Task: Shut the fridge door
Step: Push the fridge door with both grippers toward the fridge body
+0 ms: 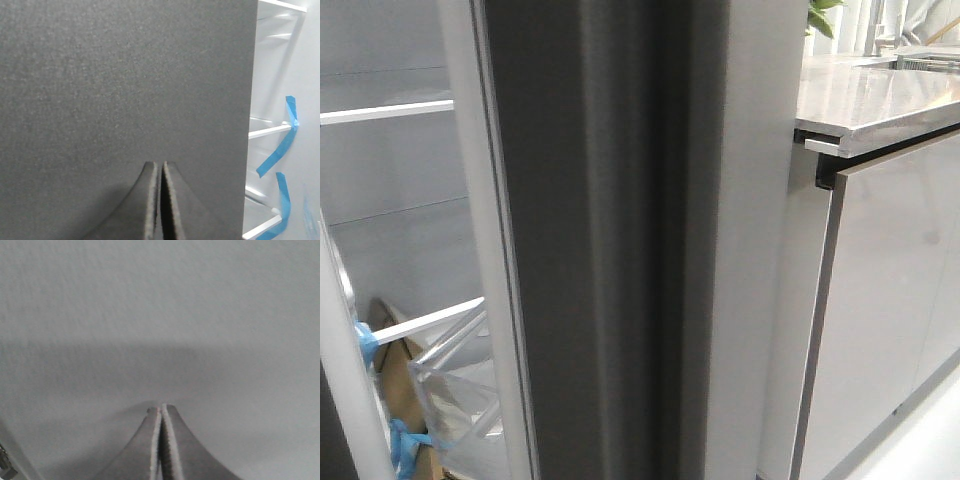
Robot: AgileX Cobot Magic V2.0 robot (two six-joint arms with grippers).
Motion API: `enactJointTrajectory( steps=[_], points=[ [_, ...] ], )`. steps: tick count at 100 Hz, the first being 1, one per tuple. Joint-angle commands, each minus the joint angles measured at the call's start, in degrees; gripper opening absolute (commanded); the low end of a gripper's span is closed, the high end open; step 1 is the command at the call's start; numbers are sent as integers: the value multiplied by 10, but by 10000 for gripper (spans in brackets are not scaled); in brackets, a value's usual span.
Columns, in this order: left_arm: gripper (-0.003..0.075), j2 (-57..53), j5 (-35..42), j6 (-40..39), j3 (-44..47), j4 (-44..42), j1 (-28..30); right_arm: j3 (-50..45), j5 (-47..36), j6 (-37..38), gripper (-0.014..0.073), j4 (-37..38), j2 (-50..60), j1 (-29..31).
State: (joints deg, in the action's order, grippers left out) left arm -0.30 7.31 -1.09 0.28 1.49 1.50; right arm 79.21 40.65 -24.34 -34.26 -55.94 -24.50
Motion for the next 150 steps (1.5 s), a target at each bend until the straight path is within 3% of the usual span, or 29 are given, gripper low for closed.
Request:
enactJointTrajectory(
  steps=[1, 38, 56, 108, 150],
  points=[
    [-20, -6, 42, -2, 20, 2, -4, 27, -48, -11, -44, -10, -5, -7],
    [-20, -6, 42, -2, 20, 2, -4, 27, -78, -28, -44, -16, -49, -22],
    [-20, -6, 42, -2, 20, 2, -4, 33, -98, -91, -44, -79, -78, -22],
    [-20, -6, 42, -2, 20, 2, -4, 216, -104, -115, -44, -82, -276, -69],
    [-20, -6, 42, -2, 20, 2, -4, 280, -128, -122, -44, -66, -364, -71]
  ],
)
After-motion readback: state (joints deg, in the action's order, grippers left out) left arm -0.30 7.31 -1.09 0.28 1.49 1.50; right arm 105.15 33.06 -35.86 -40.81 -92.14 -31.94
